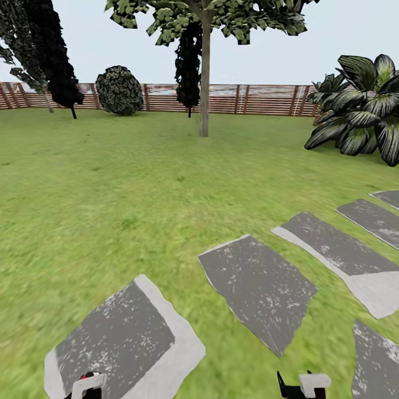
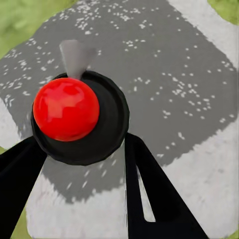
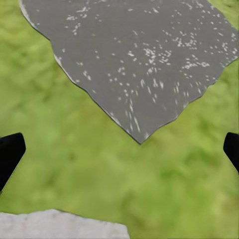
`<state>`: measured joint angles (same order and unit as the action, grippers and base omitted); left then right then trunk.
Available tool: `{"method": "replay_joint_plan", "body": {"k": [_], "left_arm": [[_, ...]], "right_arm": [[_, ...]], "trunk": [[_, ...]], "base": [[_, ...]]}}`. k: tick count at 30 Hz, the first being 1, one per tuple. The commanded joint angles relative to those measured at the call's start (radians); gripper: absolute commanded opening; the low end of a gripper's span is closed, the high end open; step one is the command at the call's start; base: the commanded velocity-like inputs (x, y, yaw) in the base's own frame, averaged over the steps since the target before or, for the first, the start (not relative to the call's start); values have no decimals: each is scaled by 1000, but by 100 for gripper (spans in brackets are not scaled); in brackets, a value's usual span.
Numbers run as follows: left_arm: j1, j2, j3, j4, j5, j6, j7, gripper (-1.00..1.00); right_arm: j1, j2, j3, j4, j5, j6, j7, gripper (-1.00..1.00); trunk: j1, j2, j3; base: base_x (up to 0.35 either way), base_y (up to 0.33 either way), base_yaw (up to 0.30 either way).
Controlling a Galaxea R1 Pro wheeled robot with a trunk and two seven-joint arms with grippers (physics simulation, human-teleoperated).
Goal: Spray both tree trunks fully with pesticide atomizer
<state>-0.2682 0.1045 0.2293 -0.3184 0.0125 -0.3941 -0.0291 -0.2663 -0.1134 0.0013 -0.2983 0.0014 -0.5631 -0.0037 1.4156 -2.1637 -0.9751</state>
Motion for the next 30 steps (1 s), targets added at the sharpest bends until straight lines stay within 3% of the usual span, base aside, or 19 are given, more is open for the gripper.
{"method": "replay_joint_plan", "body": {"k": [1,30], "left_arm": [[-1,0,3,1,1,-3,-3,-100],[-1,0,3,1,1,-3,-3,-100]], "right_arm": [[-1,0,0,1,0,-3,0,100],[-1,0,0,1,0,-3,1,100]], "trunk": [[0,0,-1],[0,0,-1]], "base": [[338,0,0],[338,0,0]]}}
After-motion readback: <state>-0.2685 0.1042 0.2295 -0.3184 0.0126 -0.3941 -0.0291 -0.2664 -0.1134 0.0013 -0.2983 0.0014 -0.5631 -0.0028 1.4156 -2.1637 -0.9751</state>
